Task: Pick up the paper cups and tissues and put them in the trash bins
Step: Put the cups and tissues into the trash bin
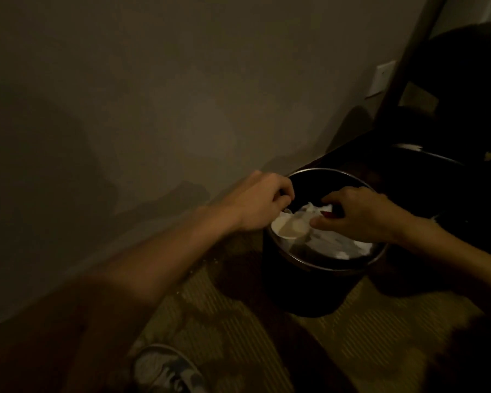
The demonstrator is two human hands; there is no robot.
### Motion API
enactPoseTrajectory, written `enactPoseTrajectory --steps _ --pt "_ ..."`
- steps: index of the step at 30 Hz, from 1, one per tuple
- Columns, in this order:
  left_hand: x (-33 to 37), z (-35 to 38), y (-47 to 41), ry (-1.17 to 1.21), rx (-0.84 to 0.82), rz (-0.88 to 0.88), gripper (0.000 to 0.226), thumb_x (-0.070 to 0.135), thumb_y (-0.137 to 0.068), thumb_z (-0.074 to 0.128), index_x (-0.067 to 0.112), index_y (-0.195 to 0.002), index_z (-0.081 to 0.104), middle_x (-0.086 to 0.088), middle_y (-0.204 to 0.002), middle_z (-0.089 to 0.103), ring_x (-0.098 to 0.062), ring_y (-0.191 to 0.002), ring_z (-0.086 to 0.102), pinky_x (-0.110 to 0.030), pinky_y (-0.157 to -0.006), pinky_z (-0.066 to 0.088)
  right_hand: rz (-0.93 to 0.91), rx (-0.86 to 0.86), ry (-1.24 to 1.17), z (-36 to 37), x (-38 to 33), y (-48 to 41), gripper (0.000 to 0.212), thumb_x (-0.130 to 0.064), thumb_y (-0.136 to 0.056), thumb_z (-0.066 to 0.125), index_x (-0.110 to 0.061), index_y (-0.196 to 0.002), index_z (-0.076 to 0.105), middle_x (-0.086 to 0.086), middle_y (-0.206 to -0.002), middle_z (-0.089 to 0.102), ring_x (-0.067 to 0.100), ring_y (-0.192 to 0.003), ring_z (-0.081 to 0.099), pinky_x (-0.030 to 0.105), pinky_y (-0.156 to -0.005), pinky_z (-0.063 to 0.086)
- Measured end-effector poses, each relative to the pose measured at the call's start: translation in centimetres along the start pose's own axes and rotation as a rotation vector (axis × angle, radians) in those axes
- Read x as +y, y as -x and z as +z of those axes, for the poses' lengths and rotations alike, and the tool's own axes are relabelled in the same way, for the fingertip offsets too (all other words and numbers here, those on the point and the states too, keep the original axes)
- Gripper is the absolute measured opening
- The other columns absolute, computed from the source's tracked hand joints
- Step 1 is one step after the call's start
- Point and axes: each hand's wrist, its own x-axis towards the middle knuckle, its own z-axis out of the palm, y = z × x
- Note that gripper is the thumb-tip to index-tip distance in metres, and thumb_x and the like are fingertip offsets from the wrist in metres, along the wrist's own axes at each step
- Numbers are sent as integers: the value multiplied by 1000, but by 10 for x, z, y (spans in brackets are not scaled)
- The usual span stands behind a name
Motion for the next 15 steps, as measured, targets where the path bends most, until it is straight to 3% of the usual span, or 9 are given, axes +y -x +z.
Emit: enactPoseTrajectory --steps 2,4,5,7,10,15 --pt "-3 -37 14 -111 40 -5 14 31 -97 57 23 -93 68 11 -76 59 -7 -72 57 -25 -62 41 -25 185 16 -8 -22 5 58 -71 -81 50 -32 -123 59 -2 -124 58 26 -117 53 42 -94 43" --pt "-10 -74 40 -231 61 -15 29 35 -96 57 18 -72 58 8 -63 52 -6 -58 49 -21 -51 34 -183 315 -246 -16 -61 12 31 -58 -79 55 -30 -88 61 -8 -89 63 18 -87 61 32 -69 46" --pt "-12 -91 57 -329 71 -36 37 35 -95 56 16 -64 51 5 -57 47 -9 -53 45 -22 -47 30 -257 315 -367 -20 -86 16 27 -52 -79 58 -26 -76 56 -8 -71 59 14 -71 58 32 -59 43" --pt "-18 -125 94 -584 76 -96 42 36 -95 52 17 -59 41 4 -56 39 -13 -51 38 -29 -46 26 -403 299 -519 -24 -144 20 30 -46 -78 61 -20 -67 50 -4 -56 54 9 -55 51 36 -54 42" --pt "-32 -169 167 -802 32 -151 42 44 -96 47 25 -61 31 8 -62 30 -12 -56 31 -30 -54 27 -637 219 -657 -28 -239 23 26 -48 -79 60 -23 -74 51 -3 -62 58 9 -57 54 36 -56 45" --pt "-74 -195 336 -912 -76 -405 27 57 -85 20 35 -83 36 11 -75 36 -9 -70 42 -28 -60 34 -955 -21 -666 6 -386 27 24 -53 -80 62 -38 -95 52 -8 -79 60 7 -71 60 30 -60 51"
